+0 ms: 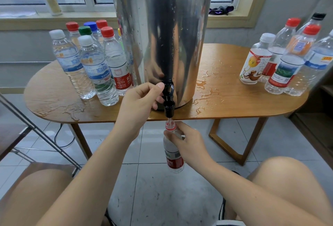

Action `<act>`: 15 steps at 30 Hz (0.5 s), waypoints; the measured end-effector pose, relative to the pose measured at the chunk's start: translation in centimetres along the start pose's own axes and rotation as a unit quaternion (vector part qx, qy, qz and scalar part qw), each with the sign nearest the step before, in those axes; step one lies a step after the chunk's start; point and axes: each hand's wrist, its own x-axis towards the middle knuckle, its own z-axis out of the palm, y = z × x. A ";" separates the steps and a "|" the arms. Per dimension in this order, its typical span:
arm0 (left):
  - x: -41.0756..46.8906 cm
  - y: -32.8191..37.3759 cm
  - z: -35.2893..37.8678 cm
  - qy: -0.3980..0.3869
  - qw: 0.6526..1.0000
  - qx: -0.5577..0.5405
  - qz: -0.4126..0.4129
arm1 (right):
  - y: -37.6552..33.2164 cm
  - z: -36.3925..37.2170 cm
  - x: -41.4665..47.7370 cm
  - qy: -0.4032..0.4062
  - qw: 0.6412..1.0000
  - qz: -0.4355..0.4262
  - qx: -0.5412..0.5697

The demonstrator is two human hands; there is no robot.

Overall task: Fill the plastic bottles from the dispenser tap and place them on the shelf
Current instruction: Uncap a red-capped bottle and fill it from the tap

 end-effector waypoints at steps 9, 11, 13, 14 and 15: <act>0.1 -0.1 0.0 -0.005 1.000 0.007 0.012 | -0.2 0.1 0.1 -0.002 1.000 0.007 0.008; 0.1 -0.1 0.0 -0.005 1.000 0.011 0.014 | -0.2 0.1 0.1 -0.005 1.000 0.008 0.006; 0.0 -0.1 0.1 -0.005 1.000 0.010 0.012 | -0.2 0.1 0.1 -0.001 1.000 0.006 0.005; 0.1 -0.1 0.1 -0.005 1.000 0.009 0.011 | -0.2 0.1 0.1 0.000 1.000 0.006 0.004; 0.1 -0.1 0.1 -0.005 1.000 0.009 0.011 | -0.2 0.1 0.1 0.000 1.000 0.007 0.003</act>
